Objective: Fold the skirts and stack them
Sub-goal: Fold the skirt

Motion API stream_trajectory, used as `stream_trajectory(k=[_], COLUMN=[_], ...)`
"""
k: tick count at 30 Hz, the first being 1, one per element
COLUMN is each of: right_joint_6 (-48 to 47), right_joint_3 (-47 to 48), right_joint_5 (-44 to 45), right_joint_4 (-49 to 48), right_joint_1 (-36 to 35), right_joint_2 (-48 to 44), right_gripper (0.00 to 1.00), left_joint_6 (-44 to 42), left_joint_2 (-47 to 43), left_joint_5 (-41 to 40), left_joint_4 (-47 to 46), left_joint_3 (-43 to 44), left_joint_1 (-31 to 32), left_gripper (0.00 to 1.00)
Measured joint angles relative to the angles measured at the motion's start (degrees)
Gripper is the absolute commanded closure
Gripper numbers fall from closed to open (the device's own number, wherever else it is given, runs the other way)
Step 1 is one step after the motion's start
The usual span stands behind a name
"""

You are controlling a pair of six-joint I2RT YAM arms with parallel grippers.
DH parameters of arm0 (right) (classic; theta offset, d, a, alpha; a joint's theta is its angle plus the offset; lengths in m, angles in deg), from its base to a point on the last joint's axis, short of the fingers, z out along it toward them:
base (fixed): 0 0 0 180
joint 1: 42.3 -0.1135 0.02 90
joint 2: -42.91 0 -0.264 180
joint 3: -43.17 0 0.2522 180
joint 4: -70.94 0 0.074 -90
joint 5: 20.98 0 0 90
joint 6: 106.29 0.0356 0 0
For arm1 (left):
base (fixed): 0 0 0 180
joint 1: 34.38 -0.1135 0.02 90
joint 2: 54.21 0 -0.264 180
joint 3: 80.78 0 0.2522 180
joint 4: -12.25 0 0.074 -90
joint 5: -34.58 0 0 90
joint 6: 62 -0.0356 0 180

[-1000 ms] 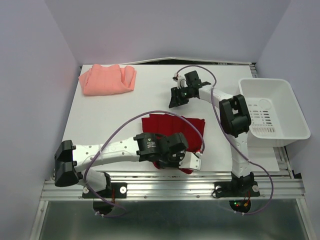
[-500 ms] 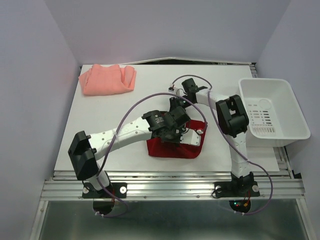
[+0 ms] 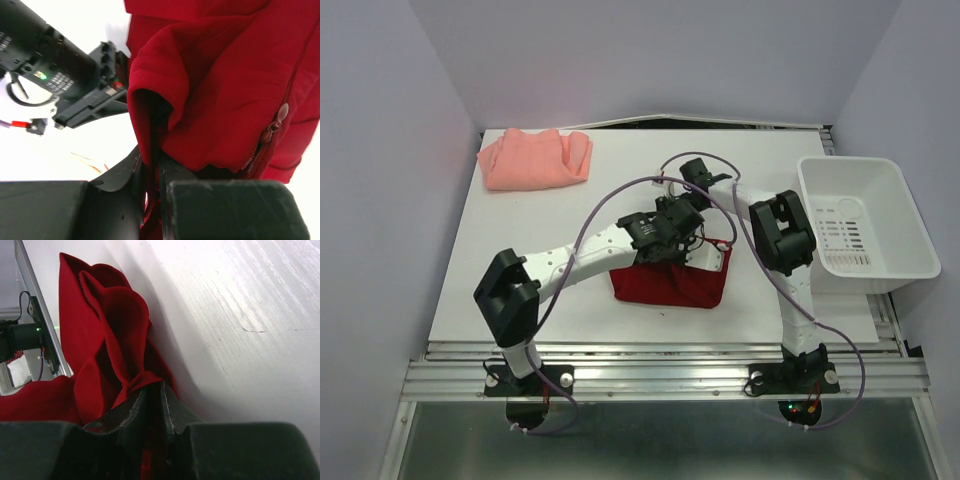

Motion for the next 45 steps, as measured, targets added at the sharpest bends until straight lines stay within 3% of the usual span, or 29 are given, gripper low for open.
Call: stream_trajectory(k=[4, 6, 8, 13, 14, 17, 21, 22, 24, 30, 33, 36, 37, 39, 45], right_joint_6=[0.8, 1.0, 1.2, 1.7, 1.8, 2.4, 3.0, 3.4, 4.3, 4.5, 3.7, 2.7, 2.4, 1.8, 2.4], right_joint_3=[0.0, 0.0, 0.0, 0.0, 0.0, 1.4, 7.3, 9.5, 14.5, 17.8, 11.1, 0.9, -2.1, -9.6, -23.1], right_joint_5=[-0.7, -0.8, -0.9, -0.6, -0.5, 0.7, 4.0, 5.0, 7.1, 11.8, 13.3, 14.3, 14.2, 13.7, -1.0], right_joint_4=[0.0, 0.0, 0.0, 0.0, 0.0, 0.9, 1.9, 1.9, 1.1, 2.1, 2.6, 2.5, 2.8, 3.0, 3.4], right_joint_1=[-0.1, -0.1, -0.1, -0.1, -0.1, -0.1, 0.1, 0.3, 1.3, 6.8, 9.9, 10.8, 10.6, 9.8, 8.0], right_joint_2=[0.0, 0.0, 0.0, 0.0, 0.0, 0.0, 0.0, 0.0, -0.2, -4.1, -12.7, -23.9, -27.2, -34.4, -42.9], right_gripper=[0.77, 0.75, 0.71, 0.64, 0.61, 0.54, 0.44, 0.38, 0.38, 0.35, 0.39, 0.48, 0.53, 0.57, 0.59], left_joint_6=[-1.2, -1.6, -2.0, -1.3, -0.8, 0.2, 1.9, 2.4, 5.4, 20.0, 28.5, 36.5, 39.5, 44.6, 61.2], left_joint_2=[2.3, 3.5, 4.6, 5.0, 4.8, 2.4, -8.5, -10.7, -20.3, -28.3, -26.3, -23.5, -22.3, -20.6, -13.8], left_joint_5=[0.2, 0.5, 0.8, 0.8, 0.9, 1.1, 2.4, 2.5, 3.8, 6.6, 12.2, 20.7, 24.5, 30.7, 47.2], left_joint_4=[-1.0, -1.0, -1.2, -1.4, -1.8, -3.4, -7.1, -7.8, -9.2, -12.0, -12.6, -13.7, -15.1, -17.6, -28.9], left_joint_3=[0.5, 0.7, 0.7, 2.4, 3.0, 3.2, -0.8, -1.7, -4.4, -13.8, -15.2, -16.5, -17.4, -19.7, -26.1], left_joint_1=[-1.5, -2.0, -2.5, -3.9, -4.3, -5.0, -5.5, -5.5, -5.5, -11.1, -17.8, -26.6, -29.7, -33.0, -32.5], left_gripper=[0.89, 0.75, 0.52, 0.43, 0.29, 0.2, 0.11, 0.02, 0.02, 0.02, 0.02, 0.21, 0.31, 0.35, 0.36])
